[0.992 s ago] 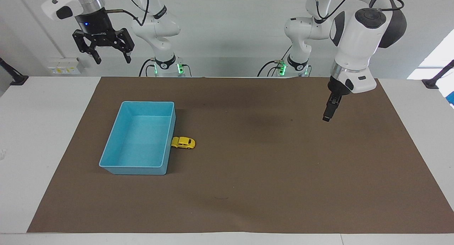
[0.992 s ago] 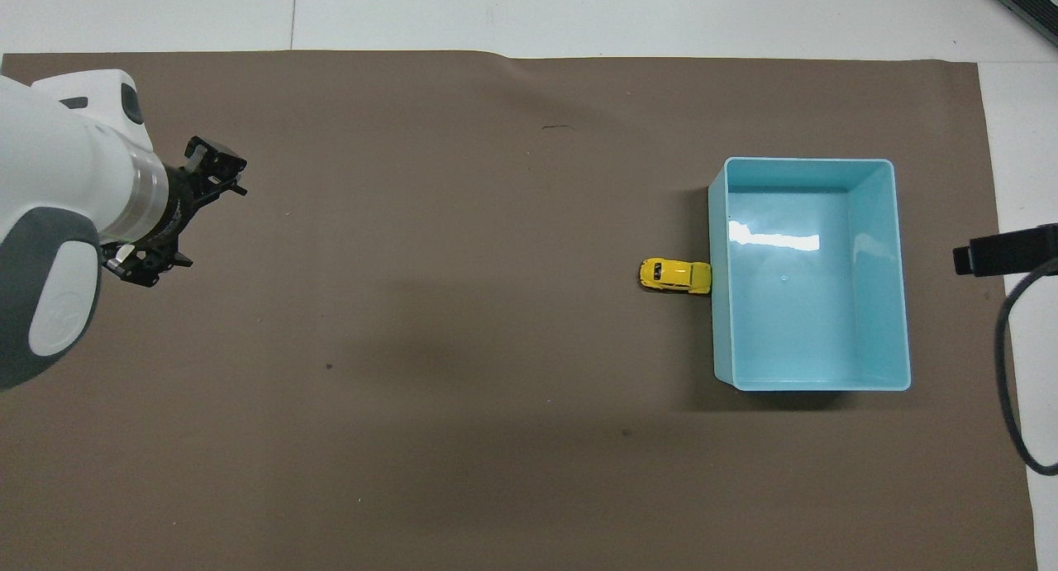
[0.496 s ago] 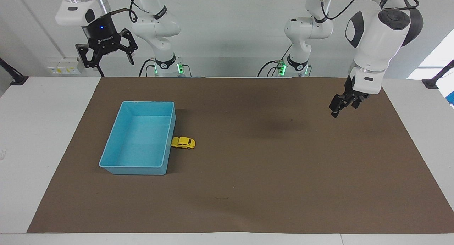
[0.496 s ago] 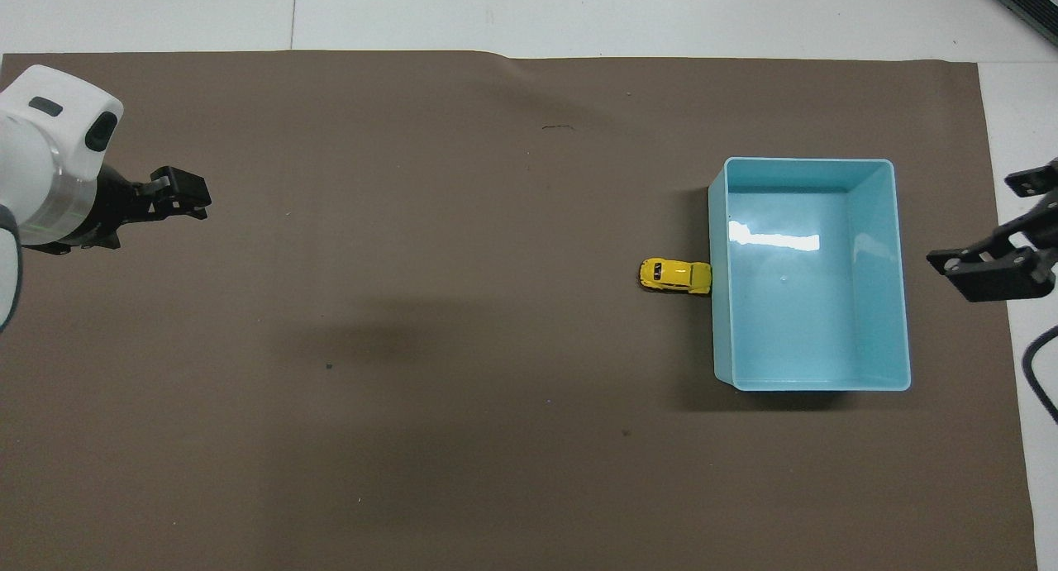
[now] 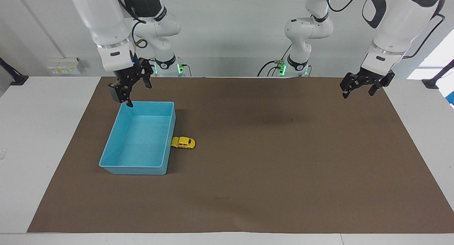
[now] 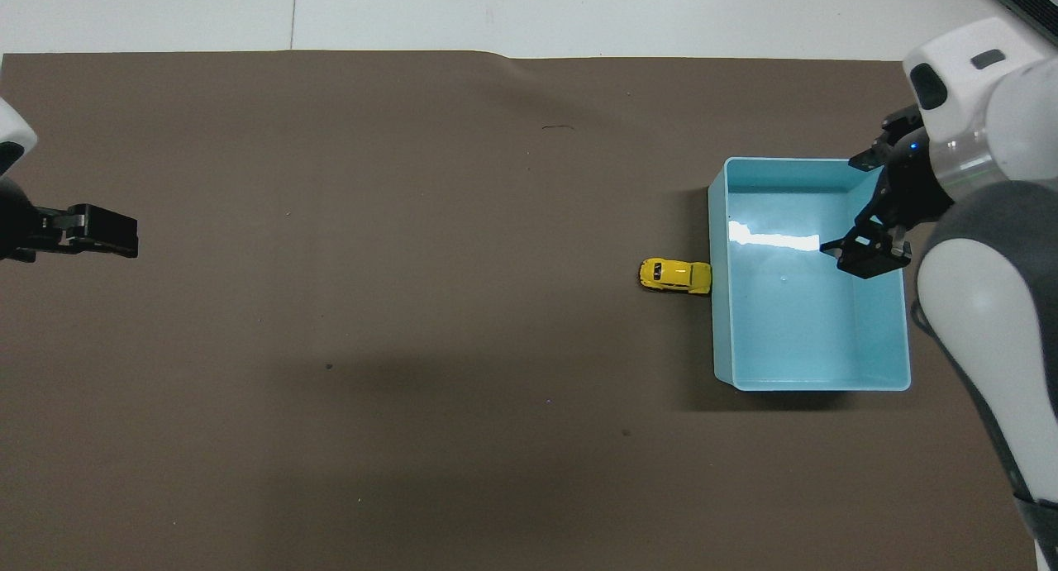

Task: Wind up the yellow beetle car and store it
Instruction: 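Reach the right gripper past the blue box toward the yellow car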

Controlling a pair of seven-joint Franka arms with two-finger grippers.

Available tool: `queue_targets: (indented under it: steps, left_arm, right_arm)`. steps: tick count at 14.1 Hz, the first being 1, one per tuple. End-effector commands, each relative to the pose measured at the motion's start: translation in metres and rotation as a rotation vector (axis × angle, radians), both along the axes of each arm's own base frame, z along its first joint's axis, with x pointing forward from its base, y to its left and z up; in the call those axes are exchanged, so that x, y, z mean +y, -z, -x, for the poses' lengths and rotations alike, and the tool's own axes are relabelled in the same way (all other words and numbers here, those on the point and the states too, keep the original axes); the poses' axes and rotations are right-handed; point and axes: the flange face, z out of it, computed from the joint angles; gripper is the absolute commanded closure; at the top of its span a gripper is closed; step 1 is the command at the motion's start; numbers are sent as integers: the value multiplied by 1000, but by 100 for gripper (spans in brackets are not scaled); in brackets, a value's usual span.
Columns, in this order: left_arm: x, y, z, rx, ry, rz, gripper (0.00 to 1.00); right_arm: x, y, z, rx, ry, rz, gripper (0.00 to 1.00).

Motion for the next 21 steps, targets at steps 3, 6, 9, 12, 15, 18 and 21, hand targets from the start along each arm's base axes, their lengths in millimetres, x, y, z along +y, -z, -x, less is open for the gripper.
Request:
queue_targets:
  steps: [3,6,9,12,15,18,21]
  left_arm:
    - [-3,-47,14,3,34,68,0]
    - [-10,-50,17,0,39,106,0]
    - [-6,-59,23,-10,37,98,0]
    - [-6,-58,25,-8,38,100,0]
    - [0,-61,31,-9,27,96,0]
    - [10,-57,27,2,44,89,0]
    - [10,-53,23,15,75,24,0]
  right_arm:
    - [17,53,-25,47,-115,-22,0]
    - [34,78,-38,36,-152,-24,0]
    - [54,102,-48,27,-186,-21,0]
    - [69,120,-55,4,-208,-26,0]
    - [70,126,-54,14,-220,-26,0]
    - [71,124,-57,-12,-244,-34,0]
    - [84,137,-53,-24,-271,-35,0]
